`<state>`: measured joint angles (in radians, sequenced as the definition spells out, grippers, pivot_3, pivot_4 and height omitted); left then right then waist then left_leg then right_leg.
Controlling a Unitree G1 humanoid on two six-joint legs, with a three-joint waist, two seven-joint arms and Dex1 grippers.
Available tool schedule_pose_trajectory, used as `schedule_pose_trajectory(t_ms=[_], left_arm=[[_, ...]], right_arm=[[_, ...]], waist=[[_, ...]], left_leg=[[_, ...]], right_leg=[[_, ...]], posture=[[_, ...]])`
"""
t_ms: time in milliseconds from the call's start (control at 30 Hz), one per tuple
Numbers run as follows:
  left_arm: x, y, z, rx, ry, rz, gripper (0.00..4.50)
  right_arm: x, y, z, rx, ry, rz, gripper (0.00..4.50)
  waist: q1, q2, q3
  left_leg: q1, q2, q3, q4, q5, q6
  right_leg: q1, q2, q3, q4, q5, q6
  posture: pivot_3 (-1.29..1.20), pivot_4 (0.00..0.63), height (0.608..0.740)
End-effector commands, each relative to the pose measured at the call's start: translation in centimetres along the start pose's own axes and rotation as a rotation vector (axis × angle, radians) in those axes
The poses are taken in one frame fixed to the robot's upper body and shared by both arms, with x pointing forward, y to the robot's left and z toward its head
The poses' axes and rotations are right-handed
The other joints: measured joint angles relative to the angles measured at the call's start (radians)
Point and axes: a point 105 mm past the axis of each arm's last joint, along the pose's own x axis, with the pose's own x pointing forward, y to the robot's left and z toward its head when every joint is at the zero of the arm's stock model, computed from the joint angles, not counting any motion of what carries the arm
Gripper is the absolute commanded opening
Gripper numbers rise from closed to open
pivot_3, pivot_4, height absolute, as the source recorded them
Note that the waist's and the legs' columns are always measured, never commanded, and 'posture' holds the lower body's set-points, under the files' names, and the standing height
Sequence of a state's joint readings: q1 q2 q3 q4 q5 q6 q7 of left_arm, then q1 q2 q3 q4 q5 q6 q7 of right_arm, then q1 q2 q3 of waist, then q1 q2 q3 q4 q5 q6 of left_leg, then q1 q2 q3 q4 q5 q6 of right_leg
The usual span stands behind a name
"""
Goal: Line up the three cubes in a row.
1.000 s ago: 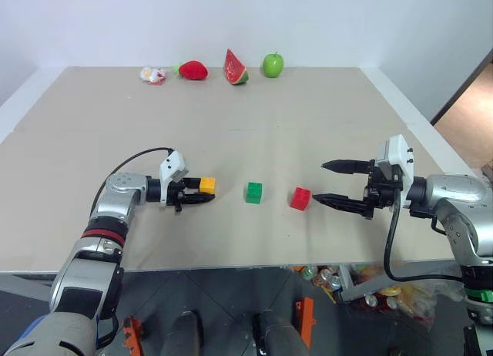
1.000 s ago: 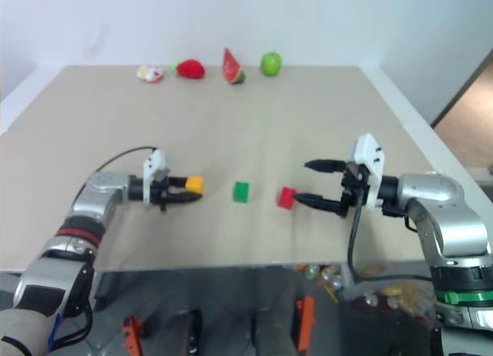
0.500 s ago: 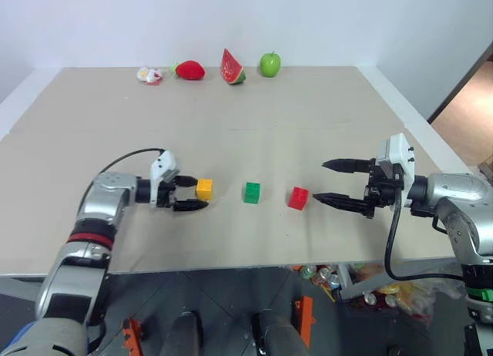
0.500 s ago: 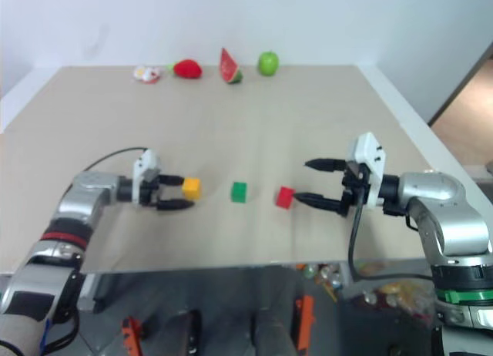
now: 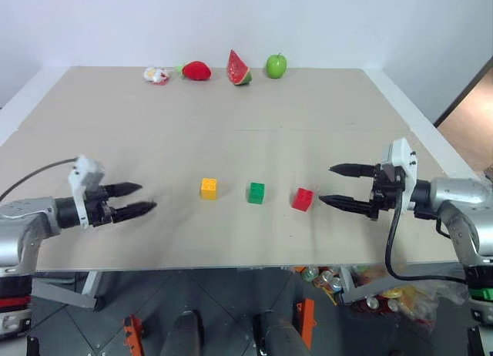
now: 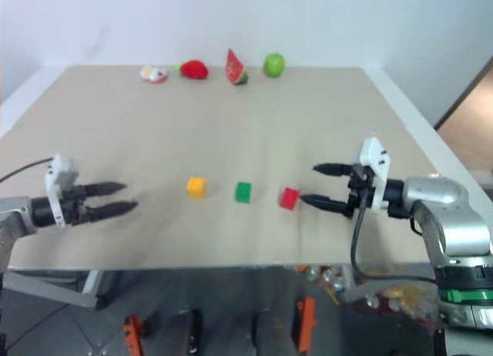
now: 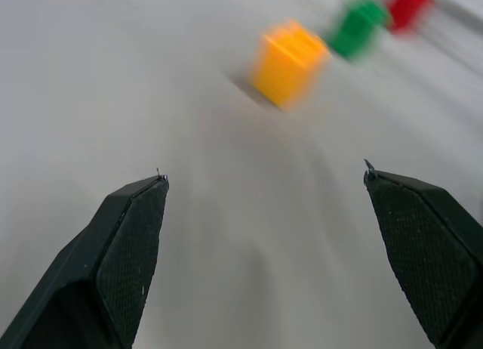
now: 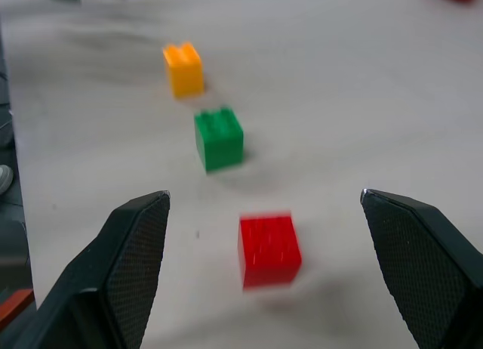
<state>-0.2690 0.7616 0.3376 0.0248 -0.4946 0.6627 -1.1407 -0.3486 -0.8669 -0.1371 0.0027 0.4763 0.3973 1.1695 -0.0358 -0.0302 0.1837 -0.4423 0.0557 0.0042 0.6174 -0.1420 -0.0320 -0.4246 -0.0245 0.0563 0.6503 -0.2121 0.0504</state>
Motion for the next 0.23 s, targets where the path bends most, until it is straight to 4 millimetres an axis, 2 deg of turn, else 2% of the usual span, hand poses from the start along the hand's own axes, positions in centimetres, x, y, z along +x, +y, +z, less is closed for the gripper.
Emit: schedule_pose_trajectory(t_ms=[33, 233], left_arm=[[-0.8, -0.6, 0.2, -0.004, -0.044, 0.037, 4.29], [-1.1, -1.5, -1.4, -0.03, -0.038, 0.056, 4.29]], right_arm=[[-1.9, -1.0, -0.4, 0.008, 0.001, -0.097, 4.22], [-3.8, -1.3, -2.0, 0.063, 0.023, -0.176, 4.22]], waist=[[0.0, 0.0, 0.0], [0.0, 0.0, 0.0]], left_leg=[[0.0, 0.0, 0.001, 0.0, 0.0, 0.0], [0.0, 0.001, 0.002, -0.001, 0.0, 0.0]], right_leg=[[0.0, 0.0, 0.0, 0.0, 0.0, 0.0], [-0.001, 0.001, 0.001, 0.0, 0.0, 0.0]], posture=[[0.0, 0.15, 0.74], [0.0, 0.15, 0.74]])
